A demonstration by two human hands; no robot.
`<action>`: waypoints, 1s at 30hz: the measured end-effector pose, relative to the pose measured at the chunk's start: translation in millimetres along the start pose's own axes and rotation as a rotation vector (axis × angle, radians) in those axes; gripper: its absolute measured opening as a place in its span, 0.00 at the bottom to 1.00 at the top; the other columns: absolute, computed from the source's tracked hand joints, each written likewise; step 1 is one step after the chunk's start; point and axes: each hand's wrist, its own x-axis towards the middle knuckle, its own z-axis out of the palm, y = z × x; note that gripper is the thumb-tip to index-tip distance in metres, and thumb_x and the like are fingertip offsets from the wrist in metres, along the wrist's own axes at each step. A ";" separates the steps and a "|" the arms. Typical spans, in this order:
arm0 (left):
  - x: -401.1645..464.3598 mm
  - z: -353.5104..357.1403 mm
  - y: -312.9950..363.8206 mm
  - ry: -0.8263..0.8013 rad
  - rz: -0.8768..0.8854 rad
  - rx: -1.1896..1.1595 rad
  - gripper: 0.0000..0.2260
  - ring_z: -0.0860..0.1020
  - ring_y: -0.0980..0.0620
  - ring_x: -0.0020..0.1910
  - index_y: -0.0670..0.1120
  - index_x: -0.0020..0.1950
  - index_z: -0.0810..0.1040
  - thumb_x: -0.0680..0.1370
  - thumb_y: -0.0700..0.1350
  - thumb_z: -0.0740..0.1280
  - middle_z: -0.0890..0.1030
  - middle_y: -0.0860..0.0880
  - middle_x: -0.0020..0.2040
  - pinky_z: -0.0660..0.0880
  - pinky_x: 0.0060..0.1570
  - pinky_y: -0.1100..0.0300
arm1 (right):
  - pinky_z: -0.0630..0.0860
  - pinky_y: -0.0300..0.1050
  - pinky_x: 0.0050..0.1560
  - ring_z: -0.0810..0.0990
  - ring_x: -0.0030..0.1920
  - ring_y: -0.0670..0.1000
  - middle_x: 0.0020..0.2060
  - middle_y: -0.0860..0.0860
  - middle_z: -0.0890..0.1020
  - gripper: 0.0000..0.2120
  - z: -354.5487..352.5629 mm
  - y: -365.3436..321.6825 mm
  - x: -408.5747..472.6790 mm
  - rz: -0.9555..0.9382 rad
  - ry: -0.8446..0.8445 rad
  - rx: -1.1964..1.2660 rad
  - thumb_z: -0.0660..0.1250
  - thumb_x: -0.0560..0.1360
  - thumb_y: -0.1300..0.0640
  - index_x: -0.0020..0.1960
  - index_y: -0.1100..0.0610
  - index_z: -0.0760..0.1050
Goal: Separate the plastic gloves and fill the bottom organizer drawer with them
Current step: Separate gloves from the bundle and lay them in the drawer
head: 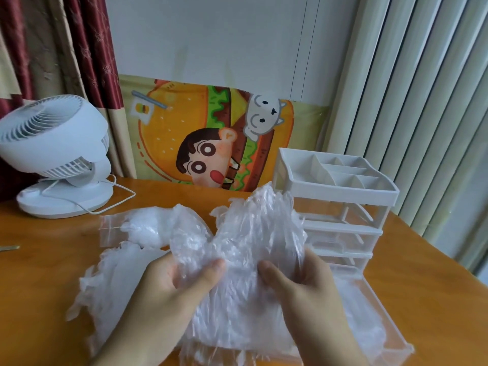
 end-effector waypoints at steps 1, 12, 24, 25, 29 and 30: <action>-0.4 -0.2 0.4 0.003 -0.066 -0.064 0.16 0.74 0.57 0.30 0.52 0.34 0.80 0.70 0.63 0.76 0.72 0.56 0.25 0.70 0.40 0.54 | 0.76 0.35 0.33 0.84 0.32 0.44 0.33 0.51 0.87 0.11 -0.9 3.3 0.7 -0.013 -0.012 -0.014 0.74 0.75 0.71 0.41 0.56 0.85; 10.4 -10.4 -5.7 0.017 -0.104 -0.261 0.18 0.81 0.59 0.34 0.49 0.43 0.79 0.69 0.64 0.69 0.83 0.53 0.28 0.73 0.34 0.61 | 0.81 0.41 0.39 0.89 0.40 0.53 0.40 0.56 0.89 0.09 2.9 1.7 1.1 0.063 0.002 0.121 0.75 0.74 0.71 0.47 0.58 0.87; 0.6 0.9 -3.6 0.104 0.015 -0.001 0.21 0.86 0.59 0.45 0.49 0.47 0.87 0.61 0.61 0.79 0.88 0.56 0.43 0.79 0.54 0.54 | 0.71 0.48 0.38 0.78 0.35 0.52 0.33 0.62 0.82 0.19 1.6 5.2 3.0 0.104 -0.094 -0.023 0.78 0.74 0.48 0.44 0.65 0.82; 0.9 0.3 -2.7 0.127 0.011 -0.002 0.22 0.86 0.59 0.45 0.49 0.47 0.87 0.61 0.62 0.79 0.88 0.56 0.42 0.79 0.54 0.53 | 0.73 0.48 0.38 0.80 0.35 0.52 0.34 0.63 0.83 0.14 1.4 6.4 3.8 0.098 -0.096 -0.028 0.78 0.76 0.54 0.44 0.65 0.83; 7.8 -4.1 -8.7 0.036 -0.099 -0.143 0.29 0.86 0.46 0.53 0.51 0.53 0.85 0.62 0.69 0.80 0.87 0.42 0.52 0.77 0.63 0.40 | 0.79 0.52 0.38 0.86 0.37 0.57 0.36 0.60 0.87 0.05 0.2 11.6 5.2 0.054 -0.074 -0.063 0.74 0.78 0.64 0.44 0.62 0.84; 9.0 -5.3 -10.8 0.037 -0.134 -0.174 0.34 0.85 0.44 0.55 0.51 0.55 0.84 0.59 0.72 0.80 0.85 0.40 0.56 0.76 0.64 0.37 | 0.79 0.53 0.38 0.86 0.37 0.57 0.36 0.59 0.87 0.05 0.3 11.9 4.9 0.035 -0.079 -0.082 0.74 0.78 0.64 0.44 0.62 0.84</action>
